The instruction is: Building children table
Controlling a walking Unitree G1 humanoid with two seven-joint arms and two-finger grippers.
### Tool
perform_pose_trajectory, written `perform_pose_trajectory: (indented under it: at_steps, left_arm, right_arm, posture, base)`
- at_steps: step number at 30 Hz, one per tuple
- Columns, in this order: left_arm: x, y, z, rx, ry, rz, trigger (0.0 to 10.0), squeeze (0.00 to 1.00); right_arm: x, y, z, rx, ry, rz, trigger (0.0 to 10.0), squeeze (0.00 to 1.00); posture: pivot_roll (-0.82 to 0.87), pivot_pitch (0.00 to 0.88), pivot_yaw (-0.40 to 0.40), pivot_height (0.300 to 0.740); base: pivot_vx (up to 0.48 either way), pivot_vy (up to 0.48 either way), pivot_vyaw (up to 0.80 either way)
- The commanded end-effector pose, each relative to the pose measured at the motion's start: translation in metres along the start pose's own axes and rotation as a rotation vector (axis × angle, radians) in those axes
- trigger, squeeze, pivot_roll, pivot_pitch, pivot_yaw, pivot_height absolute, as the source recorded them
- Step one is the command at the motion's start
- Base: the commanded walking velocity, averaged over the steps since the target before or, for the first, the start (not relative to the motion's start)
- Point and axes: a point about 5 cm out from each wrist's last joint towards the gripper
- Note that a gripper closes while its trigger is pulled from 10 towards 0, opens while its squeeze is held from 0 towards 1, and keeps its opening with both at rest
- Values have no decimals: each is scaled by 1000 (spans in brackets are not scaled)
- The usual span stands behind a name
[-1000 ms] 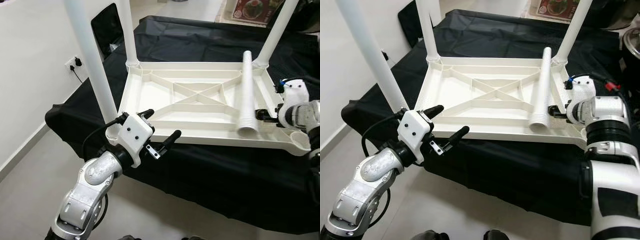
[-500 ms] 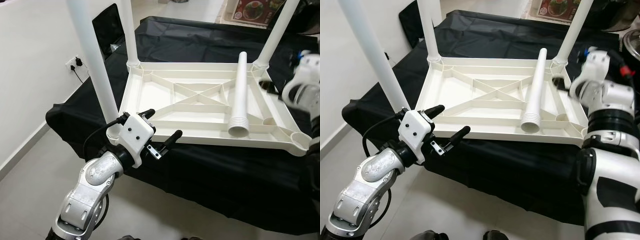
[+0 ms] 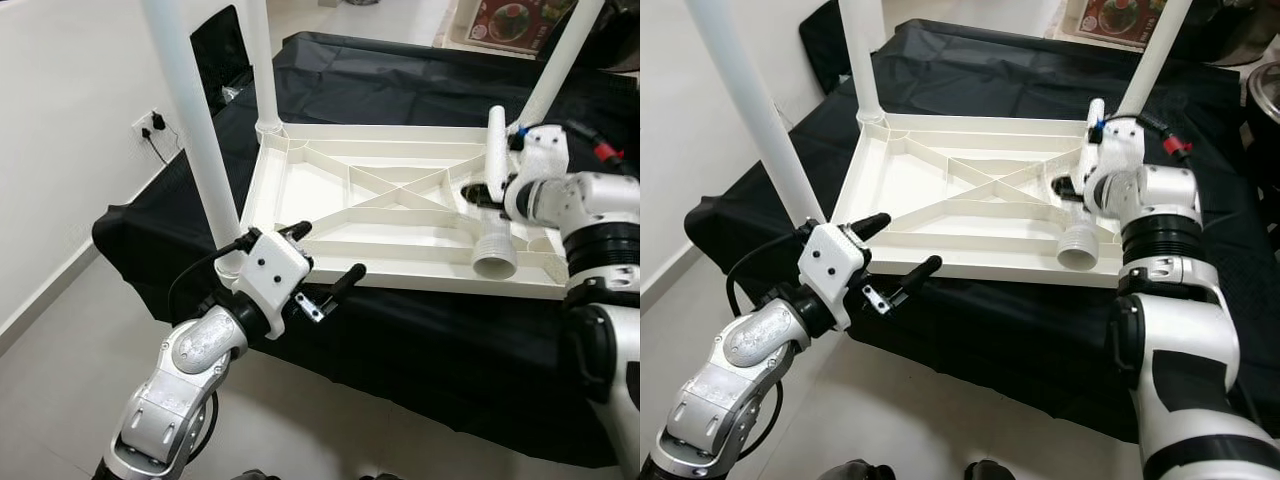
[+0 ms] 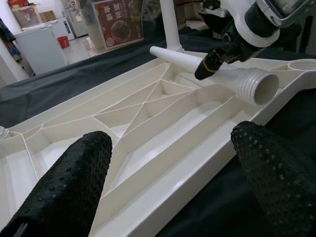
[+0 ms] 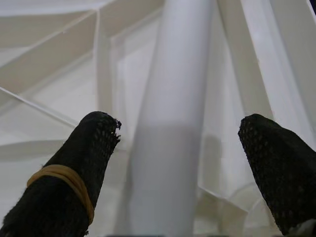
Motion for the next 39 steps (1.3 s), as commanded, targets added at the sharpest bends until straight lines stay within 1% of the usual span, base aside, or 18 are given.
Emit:
perform_pose_trajectory:
  at_steps: [1, 3, 4, 5, 7, 14, 23, 26, 27, 28, 29, 30, 31, 34, 35, 36, 38, 39]
  left_arm:
    - [2, -2, 1, -7, 9, -1, 10000, 0]
    - [1, -2, 1, -8, 8, 2, 10000, 0]
    - [1, -2, 1, -8, 8, 2, 10000, 0]
    - [2, -1, 1, -6, 8, 2, 10000, 0]
    - [2, -1, 1, -6, 8, 2, 10000, 0]
    - [2, -1, 3, -5, 9, 6, 10000, 0]
    - [1, -2, 3, -7, 11, 6, 10000, 0]
    - [0, -1, 3, -3, 11, 5, 10000, 0]
    - [0, -1, 3, -3, 11, 5, 10000, 0]
    - [0, 0, 3, -2, 10, 6, 10000, 0]
    - [0, 0, 3, -2, 10, 6, 10000, 0]
    - [-2, 0, 3, 1, 9, 7, 10000, 0]
    - [-2, 0, 3, 1, 9, 7, 10000, 0]
    - [-6, 3, 5, 14, -2, 19, 10000, 0]
    - [-8, 4, 5, 18, -7, 24, 10000, 0]
    - [-10, 5, 5, 23, -10, 28, 10000, 0]
    - [-11, 6, 5, 26, -12, 29, 10000, 0]
    - [-12, 7, 6, 32, -15, 33, 10000, 0]
  right_arm:
    - [6, 0, -2, -10, -11, -34, 10000, 0]
    - [9, -1, -4, -20, -12, -39, 10000, 0]
    - [9, 0, -7, -33, -6, -34, 6431, 0]
    - [8, 2, -14, -66, 5, -15, 0, 0]
    - [8, 2, -14, -66, 5, -15, 0, 0]
    - [7, 9, -39, -188, 52, 19, 0, 0]
    - [8, 10, -48, -215, 100, 34, 0, 0]
    - [2, 8, -31, -97, 187, 124, 0, 0]
    - [2, 8, -31, -97, 187, 124, 0, 0]
    - [0, 6, -22, -37, 228, 165, 0, 0]
    - [0, 6, -22, -37, 228, 165, 0, 0]
    - [-4, 1, -8, 67, 262, 232, 0, 0]
    - [-4, 1, -8, 67, 262, 232, 0, 0]
    - [-12, -16, 20, 270, 333, 415, 0, 0]
    - [-12, -20, 24, 303, 348, 450, 0, 0]
    - [-11, -25, 28, 343, 365, 487, 2000, 0]
    - [-10, -27, 30, 365, 374, 503, 2000, 0]
    - [-10, -30, 31, 379, 397, 548, 4863, 0]
  posture:
    - [-52, 137, -73, 740]
    - [-57, 138, -73, 740]
    - [-58, 139, -73, 740]
    - [-58, 140, -75, 740]
    - [-58, 140, -75, 740]
    - [-56, 144, -80, 740]
    - [-59, 148, -73, 740]
    - [-60, 146, -69, 740]
    - [-60, 146, -69, 740]
    - [-60, 145, -68, 740]
    - [-60, 145, -68, 740]
    - [-61, 144, -65, 740]
    - [-61, 144, -65, 740]
    - [-69, 137, -53, 740]
    - [-69, 137, -53, 740]
    - [-68, 135, -51, 740]
    - [-68, 135, -51, 740]
    - [-71, 126, -48, 740]
  base:
    - [0, 0, 0]
    - [0, 0, 0]
    - [0, 0, 0]
    - [0, 0, 0]
    - [0, 0, 0]
    - [0, 0, 0]
    - [0, 0, 0]
    - [0, 0, 0]
    - [0, 0, 0]
    - [0, 0, 0]
    - [0, 0, 0]
    - [0, 0, 0]
    - [0, 0, 0]
    - [0, 0, 0]
    - [0, 0, 0]
    - [0, 0, 0]
    - [0, 0, 0]
    - [0, 0, 0]
Point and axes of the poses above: a point about 5 cm out from each wrist's last joint towards the gripper, its own y axis pointing out of the wrist towards the gripper, its own z axis along the axis of the wrist's last joint, x = y × z, and after that the axes turned 11 degrees about y, right-handed
